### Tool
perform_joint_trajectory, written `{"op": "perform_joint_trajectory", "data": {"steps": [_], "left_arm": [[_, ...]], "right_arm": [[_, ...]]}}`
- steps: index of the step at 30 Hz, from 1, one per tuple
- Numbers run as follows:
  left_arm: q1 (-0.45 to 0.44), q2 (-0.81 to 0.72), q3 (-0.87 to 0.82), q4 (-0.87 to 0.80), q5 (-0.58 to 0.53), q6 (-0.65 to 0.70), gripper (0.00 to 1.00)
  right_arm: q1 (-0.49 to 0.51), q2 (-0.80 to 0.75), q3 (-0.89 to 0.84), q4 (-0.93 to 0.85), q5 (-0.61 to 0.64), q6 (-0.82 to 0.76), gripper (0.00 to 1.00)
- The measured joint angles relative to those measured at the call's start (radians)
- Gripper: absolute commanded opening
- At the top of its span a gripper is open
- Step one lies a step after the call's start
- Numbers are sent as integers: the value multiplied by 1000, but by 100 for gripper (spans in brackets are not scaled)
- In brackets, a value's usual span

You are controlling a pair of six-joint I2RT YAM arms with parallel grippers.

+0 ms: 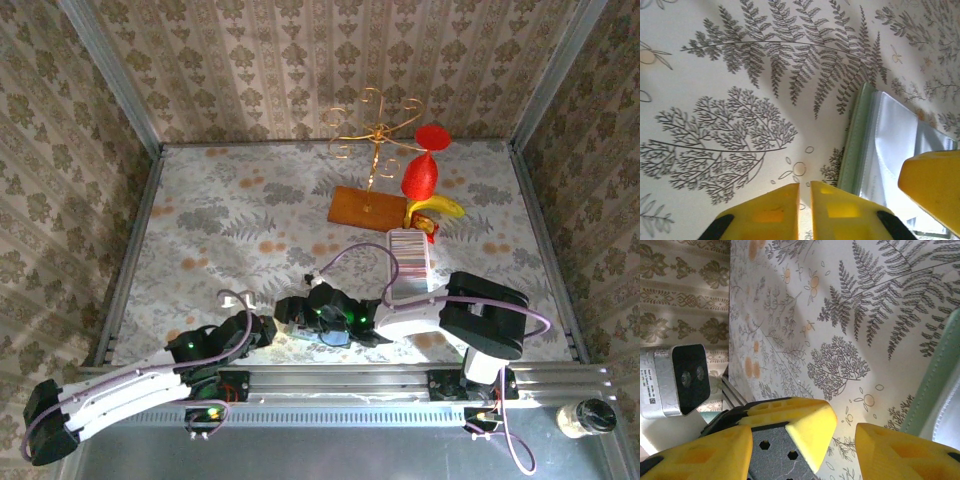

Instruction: Put the credit cards into the card holder

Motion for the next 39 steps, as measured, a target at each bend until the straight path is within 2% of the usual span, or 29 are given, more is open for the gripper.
{"op": "perform_joint_trajectory", "data": {"steps": [8,12,15,20,24,26,32,33,36,39], "left_arm": [[0,-68,33,-116,-40,-7,32],[0,-63,49,-126,-40,3,36],[2,-24,56,-111,-34,24,40],[2,125,95,-37,2,85,47],[9,252,143,43,37,130,49],[14,313,154,91,58,149,45],[18,450,157,185,127,175,41],[17,467,157,196,140,177,41],[17,515,157,248,177,180,39],[7,561,158,287,199,181,38]], "right_arm": [[-27,27,149,-21,-47,-116,62],[-109,6,181,-60,-94,-202,63],[-199,-69,181,-199,-109,-326,64],[-319,-328,178,-470,-68,-671,65],[-321,-571,133,-600,-55,-1048,66],[-320,-679,114,-710,-59,-1266,68],[-319,-834,101,-1106,-16,-1757,76],[-319,-848,95,-1152,-2,-1814,76],[-319,-885,50,-1286,60,-1991,87],[-338,-894,-15,-1359,126,-2133,89]]}}
